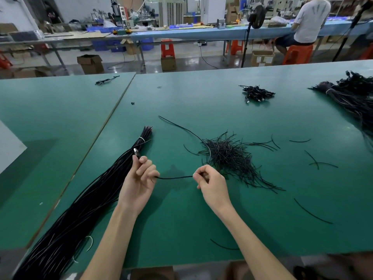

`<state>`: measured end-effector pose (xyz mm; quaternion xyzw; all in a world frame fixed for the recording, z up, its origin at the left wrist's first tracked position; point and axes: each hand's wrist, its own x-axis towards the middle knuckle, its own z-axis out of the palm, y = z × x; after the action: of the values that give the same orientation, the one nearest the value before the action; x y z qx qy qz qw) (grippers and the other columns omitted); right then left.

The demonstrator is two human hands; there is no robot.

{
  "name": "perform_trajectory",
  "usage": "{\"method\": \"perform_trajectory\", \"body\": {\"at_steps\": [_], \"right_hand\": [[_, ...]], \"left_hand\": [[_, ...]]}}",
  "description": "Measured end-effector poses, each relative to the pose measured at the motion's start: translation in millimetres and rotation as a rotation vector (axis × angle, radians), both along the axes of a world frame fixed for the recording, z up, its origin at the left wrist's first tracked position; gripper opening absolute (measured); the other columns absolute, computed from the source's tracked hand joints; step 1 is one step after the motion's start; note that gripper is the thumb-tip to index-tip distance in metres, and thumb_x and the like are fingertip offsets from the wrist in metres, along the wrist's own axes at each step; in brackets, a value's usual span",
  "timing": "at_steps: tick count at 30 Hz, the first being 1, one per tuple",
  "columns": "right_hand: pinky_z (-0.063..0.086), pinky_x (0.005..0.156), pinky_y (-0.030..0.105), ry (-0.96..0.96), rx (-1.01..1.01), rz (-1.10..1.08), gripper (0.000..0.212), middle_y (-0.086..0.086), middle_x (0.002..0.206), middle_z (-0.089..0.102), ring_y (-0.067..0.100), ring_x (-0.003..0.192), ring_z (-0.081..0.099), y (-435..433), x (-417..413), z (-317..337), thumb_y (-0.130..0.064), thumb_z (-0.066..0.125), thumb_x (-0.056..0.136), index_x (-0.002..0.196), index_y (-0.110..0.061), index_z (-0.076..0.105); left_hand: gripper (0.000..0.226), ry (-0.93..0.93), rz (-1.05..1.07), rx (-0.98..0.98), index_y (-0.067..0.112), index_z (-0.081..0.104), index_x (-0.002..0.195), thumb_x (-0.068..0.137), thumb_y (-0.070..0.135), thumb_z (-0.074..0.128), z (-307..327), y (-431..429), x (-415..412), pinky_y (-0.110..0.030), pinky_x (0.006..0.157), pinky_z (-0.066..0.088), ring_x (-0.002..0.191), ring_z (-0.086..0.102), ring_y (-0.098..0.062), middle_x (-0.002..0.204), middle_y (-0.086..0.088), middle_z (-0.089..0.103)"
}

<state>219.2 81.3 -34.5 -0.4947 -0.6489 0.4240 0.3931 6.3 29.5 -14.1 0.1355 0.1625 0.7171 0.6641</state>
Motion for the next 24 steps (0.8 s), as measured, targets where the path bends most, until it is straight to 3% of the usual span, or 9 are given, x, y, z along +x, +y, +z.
{"method": "perform_trajectory", "body": {"at_steps": [2,5,9,11,14,16,18,20,24], "right_hand": [[0.051,0.067,0.017,-0.013,0.001,0.006,0.012,-0.002,0.085,0.068,0.005,0.065,0.062,0.0,-0.9,-0.6,-0.019,0.065,0.100,0.089,-0.020,0.064],[0.048,0.064,0.014,0.020,-0.003,-0.025,0.011,-0.004,0.083,0.068,0.002,0.064,0.062,0.2,-1.7,-0.3,-0.024,0.063,0.102,0.091,-0.021,0.063],[0.045,0.062,0.012,0.066,-0.013,-0.072,0.014,-0.001,0.082,0.068,0.001,0.059,0.059,0.3,-2.3,1.9,-0.027,0.059,0.104,0.093,-0.018,0.062],[0.045,0.061,0.013,0.094,-0.027,-0.087,0.015,-0.001,0.082,0.067,0.001,0.057,0.058,0.4,-2.2,2.9,-0.027,0.058,0.104,0.093,-0.018,0.062],[0.048,0.062,0.018,0.120,-0.036,-0.073,0.018,-0.002,0.078,0.066,0.001,0.057,0.057,-1.0,-1.4,4.6,-0.031,0.058,0.104,0.093,-0.018,0.062],[0.049,0.062,0.022,0.131,-0.043,-0.027,0.020,-0.003,0.074,0.064,0.004,0.056,0.055,-2.9,-1.0,6.2,-0.032,0.058,0.104,0.091,-0.017,0.062],[0.047,0.058,0.023,0.155,-0.034,0.031,0.021,-0.003,0.068,0.062,0.008,0.054,0.053,-4.8,-0.3,9.0,-0.030,0.060,0.104,0.087,-0.017,0.063],[0.047,0.058,0.023,0.197,-0.023,0.071,0.021,-0.003,0.065,0.060,0.011,0.054,0.052,-5.7,1.4,11.3,-0.024,0.060,0.104,0.085,-0.015,0.063],[0.049,0.060,0.028,0.278,-0.021,0.100,0.022,-0.002,0.066,0.061,0.015,0.056,0.055,-4.5,5.3,11.4,-0.017,0.056,0.105,0.087,-0.009,0.065]], "left_hand": [[0.041,0.061,-0.074,0.022,0.017,0.060,0.083,0.107,0.047,0.046,-1.1,-1.4,-0.7,-0.020,0.049,0.035,0.049,0.026,-0.007,0.060,0.011,0.036],[0.044,0.305,-0.151,0.059,0.018,0.057,0.077,0.105,0.051,0.049,-5.7,-4.3,0.9,-0.021,0.046,0.028,0.045,0.025,-0.003,0.054,0.013,0.037],[0.057,0.904,-0.243,0.059,0.012,0.058,0.070,0.102,0.058,0.052,-10.1,-6.2,17.7,-0.022,0.046,0.031,0.038,0.033,-0.013,0.045,-0.001,0.045],[0.057,1.180,-0.164,0.066,0.008,0.064,0.076,0.105,0.054,0.048,-15.6,-5.5,28.0,-0.024,0.049,0.039,0.042,0.049,-0.022,0.053,-0.010,0.061],[0.037,1.512,0.072,0.160,0.016,0.074,0.094,0.106,0.043,0.051,-23.7,-4.5,38.0,-0.025,0.072,0.055,0.076,0.074,-0.016,0.086,0.001,0.079],[0.026,1.763,0.221,0.187,0.023,0.076,0.109,0.101,0.039,0.057,-27.4,-1.4,42.5,-0.024,0.092,0.054,0.103,0.070,-0.002,0.111,0.016,0.076],[0.026,1.944,0.263,0.176,0.021,0.073,0.123,0.101,0.028,0.061,-27.3,4.3,46.0,-0.021,0.111,0.041,0.129,0.054,0.004,0.135,0.019,0.062],[0.029,1.918,0.225,0.129,0.018,0.069,0.130,0.103,0.016,0.059,-22.7,10.3,49.6,-0.016,0.114,0.033,0.137,0.046,0.004,0.143,0.017,0.055],[0.029,1.577,0.258,0.046,0.019,0.072,0.126,0.107,0.023,0.051,-9.8,21.1,65.3,-0.020,0.104,0.046,0.120,0.063,0.001,0.122,0.017,0.072]]}}
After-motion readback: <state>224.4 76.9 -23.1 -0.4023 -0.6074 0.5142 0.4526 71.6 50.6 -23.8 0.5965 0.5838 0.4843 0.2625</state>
